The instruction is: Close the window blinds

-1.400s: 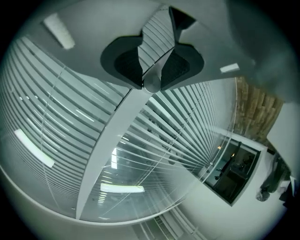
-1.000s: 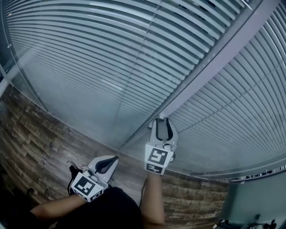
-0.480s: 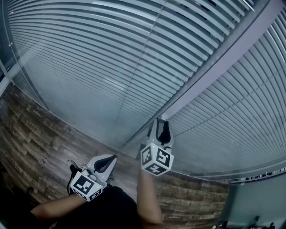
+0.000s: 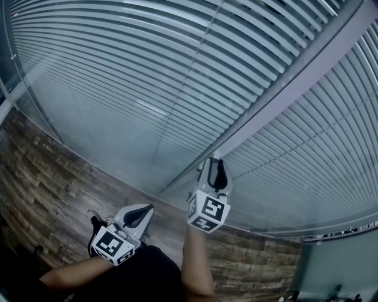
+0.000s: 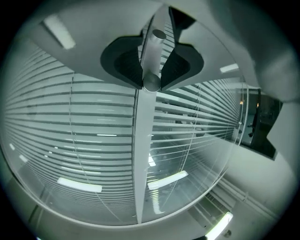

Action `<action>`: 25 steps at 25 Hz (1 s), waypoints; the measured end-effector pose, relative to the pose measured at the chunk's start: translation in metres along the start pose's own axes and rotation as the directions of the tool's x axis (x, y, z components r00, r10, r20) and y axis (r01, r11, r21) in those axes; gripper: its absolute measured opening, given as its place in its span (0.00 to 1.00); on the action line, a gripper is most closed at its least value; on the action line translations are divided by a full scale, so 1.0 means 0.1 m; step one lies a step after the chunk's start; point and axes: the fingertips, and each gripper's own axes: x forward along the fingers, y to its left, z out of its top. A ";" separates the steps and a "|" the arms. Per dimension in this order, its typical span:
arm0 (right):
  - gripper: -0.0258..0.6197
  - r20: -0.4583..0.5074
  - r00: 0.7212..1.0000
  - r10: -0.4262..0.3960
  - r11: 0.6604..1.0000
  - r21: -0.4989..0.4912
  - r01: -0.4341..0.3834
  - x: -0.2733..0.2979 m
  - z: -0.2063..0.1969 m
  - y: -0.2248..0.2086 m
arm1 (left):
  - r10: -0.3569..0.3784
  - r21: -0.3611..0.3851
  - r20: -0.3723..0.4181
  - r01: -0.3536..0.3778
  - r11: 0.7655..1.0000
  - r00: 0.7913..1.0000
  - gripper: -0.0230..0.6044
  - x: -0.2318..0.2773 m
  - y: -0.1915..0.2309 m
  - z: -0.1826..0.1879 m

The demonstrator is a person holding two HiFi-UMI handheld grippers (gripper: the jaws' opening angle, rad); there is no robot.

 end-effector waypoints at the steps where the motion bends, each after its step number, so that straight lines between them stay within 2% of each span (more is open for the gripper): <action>1: 0.24 -0.004 1.000 -0.001 0.999 -0.043 0.001 0.01 0.00 0.01 | 0.001 0.002 0.004 -0.001 1.000 1.000 0.03 0.00 0.00 0.01; 4: 0.24 -0.021 1.000 -0.004 0.986 -0.164 0.000 0.03 -0.02 0.04 | 0.003 0.002 0.009 -0.003 1.000 1.000 0.03 0.02 0.02 0.02; 7: 0.24 -0.042 0.999 -0.010 0.958 -0.286 -0.003 0.03 -0.03 0.07 | 0.003 -0.002 0.008 -0.003 1.000 1.000 0.03 0.02 0.05 0.01; 10: 0.24 -0.053 0.999 -0.007 0.931 -0.365 -0.013 0.05 -0.03 0.07 | 0.004 -0.003 0.006 -0.004 1.000 1.000 0.03 0.04 0.05 0.01; 16: 0.24 -0.056 0.998 0.005 0.851 -0.525 -0.034 0.03 -0.06 0.07 | -0.004 -0.003 0.005 0.004 1.000 1.000 0.03 0.06 0.01 0.00; 18: 0.24 -0.052 0.999 0.012 0.859 -0.511 -0.037 0.03 -0.07 0.11 | -0.006 -0.004 0.004 0.006 1.000 1.000 0.03 0.04 0.03 -0.01; 23: 0.26 -0.028 0.999 0.031 0.907 -0.419 -0.039 0.04 -0.05 0.08 | -0.007 -0.006 0.010 0.007 1.000 1.000 0.03 0.07 0.03 0.01; 25: 0.30 -0.015 0.999 0.036 0.942 -0.334 -0.040 0.02 -0.04 0.03 | -0.007 -0.009 0.018 0.007 1.000 1.000 0.03 0.06 0.03 0.03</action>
